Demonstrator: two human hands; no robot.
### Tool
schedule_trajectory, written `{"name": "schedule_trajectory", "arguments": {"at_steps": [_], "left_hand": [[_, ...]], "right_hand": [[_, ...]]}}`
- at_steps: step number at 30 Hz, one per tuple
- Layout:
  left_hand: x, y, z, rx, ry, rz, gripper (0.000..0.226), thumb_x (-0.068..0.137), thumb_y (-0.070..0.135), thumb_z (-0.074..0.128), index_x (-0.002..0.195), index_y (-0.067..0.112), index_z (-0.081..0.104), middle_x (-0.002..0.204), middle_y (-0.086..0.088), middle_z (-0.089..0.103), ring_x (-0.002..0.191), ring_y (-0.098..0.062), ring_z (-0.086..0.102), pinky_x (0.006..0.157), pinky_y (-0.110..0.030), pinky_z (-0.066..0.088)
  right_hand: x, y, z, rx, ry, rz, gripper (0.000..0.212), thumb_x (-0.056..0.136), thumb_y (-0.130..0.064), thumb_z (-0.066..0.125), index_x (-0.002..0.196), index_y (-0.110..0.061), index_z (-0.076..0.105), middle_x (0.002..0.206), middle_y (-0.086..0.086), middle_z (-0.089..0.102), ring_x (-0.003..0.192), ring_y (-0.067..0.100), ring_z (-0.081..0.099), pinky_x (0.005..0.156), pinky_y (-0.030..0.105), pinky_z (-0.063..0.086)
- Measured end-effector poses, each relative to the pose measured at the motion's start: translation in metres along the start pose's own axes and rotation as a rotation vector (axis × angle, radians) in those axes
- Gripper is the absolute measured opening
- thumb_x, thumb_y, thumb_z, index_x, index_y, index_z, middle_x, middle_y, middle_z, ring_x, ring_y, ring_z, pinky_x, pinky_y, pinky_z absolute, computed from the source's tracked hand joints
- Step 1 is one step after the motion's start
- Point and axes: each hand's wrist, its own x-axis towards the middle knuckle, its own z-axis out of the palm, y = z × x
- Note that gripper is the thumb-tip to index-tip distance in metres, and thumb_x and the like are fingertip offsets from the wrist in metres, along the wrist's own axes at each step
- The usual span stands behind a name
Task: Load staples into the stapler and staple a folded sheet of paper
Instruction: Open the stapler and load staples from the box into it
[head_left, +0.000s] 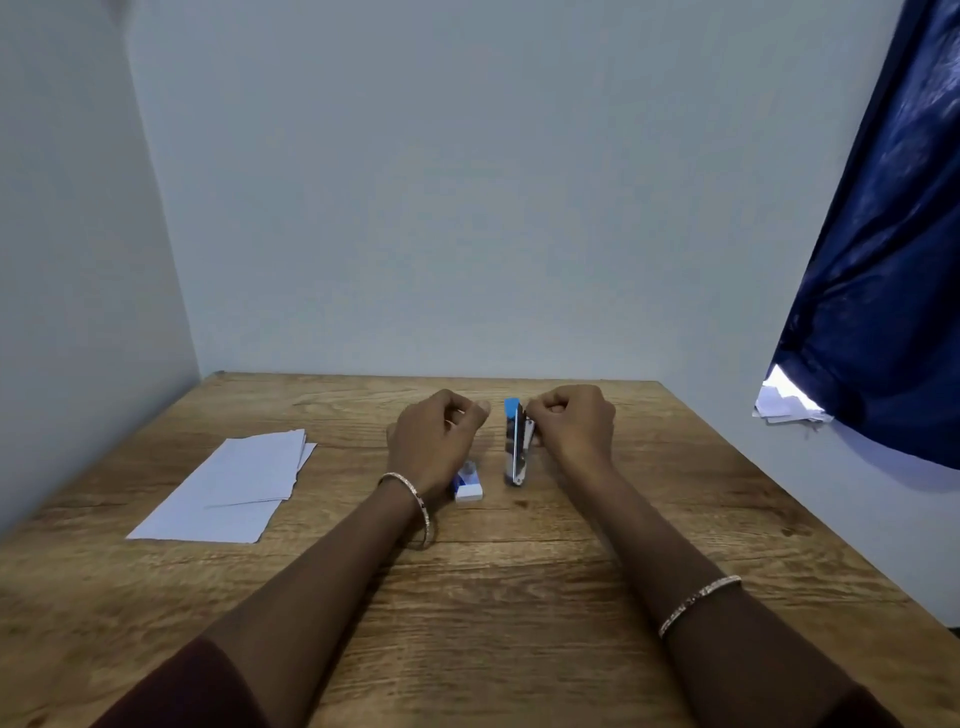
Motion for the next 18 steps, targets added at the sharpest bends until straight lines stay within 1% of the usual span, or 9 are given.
{"name": "schedule_trajectory", "arguments": {"at_steps": [4,7,9,10,12,13,15,17,18], "left_hand": [[-0.004,0.010,0.005,0.048,-0.104,0.011,0.034,0.088,0.058,0.063,0.099,0.029,0.074,0.077,0.011,0.076,0.085,-0.006,0.069,0.100,-0.048,0.041],[-0.003,0.007,0.007,0.032,-0.135,0.084,0.029,0.094,0.047,0.060,0.096,0.021,0.072,0.081,0.003,0.075,0.087,-0.019,0.071,0.095,-0.054,0.045],[-0.001,0.004,0.005,-0.126,-0.144,0.079,0.036,0.095,0.042,0.059,0.096,0.008,0.070,0.086,-0.012,0.076,0.088,-0.031,0.072,0.088,-0.057,0.052],[0.000,0.003,0.004,-0.237,-0.158,0.050,0.040,0.096,0.040,0.058,0.098,0.002,0.069,0.089,-0.018,0.076,0.089,-0.034,0.072,0.086,-0.057,0.055],[0.002,0.002,0.001,-0.417,-0.197,-0.017,0.036,0.101,0.035,0.057,0.103,0.001,0.068,0.088,-0.018,0.075,0.086,-0.034,0.073,0.078,-0.051,0.061],[0.003,0.001,0.000,-0.471,-0.206,-0.045,0.032,0.103,0.032,0.054,0.104,0.003,0.068,0.084,-0.014,0.074,0.080,-0.031,0.071,0.069,-0.042,0.060],[0.006,0.002,-0.002,-0.579,-0.221,-0.089,0.030,0.105,0.030,0.050,0.104,0.006,0.068,0.077,-0.012,0.068,0.069,-0.024,0.067,0.062,-0.033,0.056],[0.008,0.003,-0.005,-0.673,-0.254,-0.113,0.030,0.107,0.027,0.047,0.104,0.004,0.066,0.069,-0.008,0.065,0.057,-0.019,0.063,0.058,-0.029,0.058],[0.009,0.004,-0.008,-0.692,-0.273,-0.114,0.029,0.107,0.025,0.046,0.102,0.003,0.064,0.062,-0.004,0.064,0.050,-0.016,0.061,0.051,-0.027,0.056]], "right_hand": [[-0.012,-0.013,0.003,0.046,0.065,-0.182,0.012,0.080,-0.018,0.074,0.069,-0.016,0.076,0.055,-0.010,0.067,0.056,0.006,0.068,0.061,0.026,0.056],[-0.018,-0.019,0.004,0.084,0.078,-0.273,0.010,0.082,-0.020,0.075,0.074,-0.014,0.077,0.057,-0.008,0.067,0.057,0.011,0.069,0.061,0.027,0.056],[-0.019,-0.022,0.004,0.152,0.055,-0.327,0.012,0.085,-0.021,0.075,0.078,-0.012,0.076,0.063,-0.003,0.071,0.059,0.010,0.070,0.061,0.026,0.057],[-0.020,-0.023,0.003,0.188,0.036,-0.362,0.013,0.087,-0.022,0.074,0.080,-0.012,0.075,0.067,-0.003,0.072,0.060,0.005,0.068,0.059,0.020,0.055],[-0.021,-0.023,0.002,0.231,-0.040,-0.429,0.008,0.090,-0.020,0.072,0.086,-0.013,0.075,0.082,-0.002,0.072,0.071,-0.002,0.065,0.057,0.006,0.046],[-0.021,-0.023,0.001,0.247,-0.099,-0.452,0.005,0.090,-0.018,0.071,0.090,-0.015,0.074,0.091,-0.001,0.071,0.077,-0.002,0.064,0.057,0.005,0.045],[-0.020,-0.021,0.000,0.264,-0.225,-0.480,0.014,0.086,-0.016,0.070,0.100,-0.018,0.070,0.103,-0.002,0.068,0.084,0.005,0.065,0.059,0.010,0.048],[-0.018,-0.019,0.000,0.257,-0.327,-0.488,0.027,0.081,-0.015,0.072,0.106,-0.022,0.066,0.107,-0.004,0.066,0.089,0.012,0.064,0.062,0.023,0.055],[-0.018,-0.019,0.000,0.252,-0.361,-0.491,0.031,0.079,-0.015,0.075,0.107,-0.024,0.064,0.107,-0.005,0.065,0.090,0.015,0.063,0.063,0.027,0.055]]}}
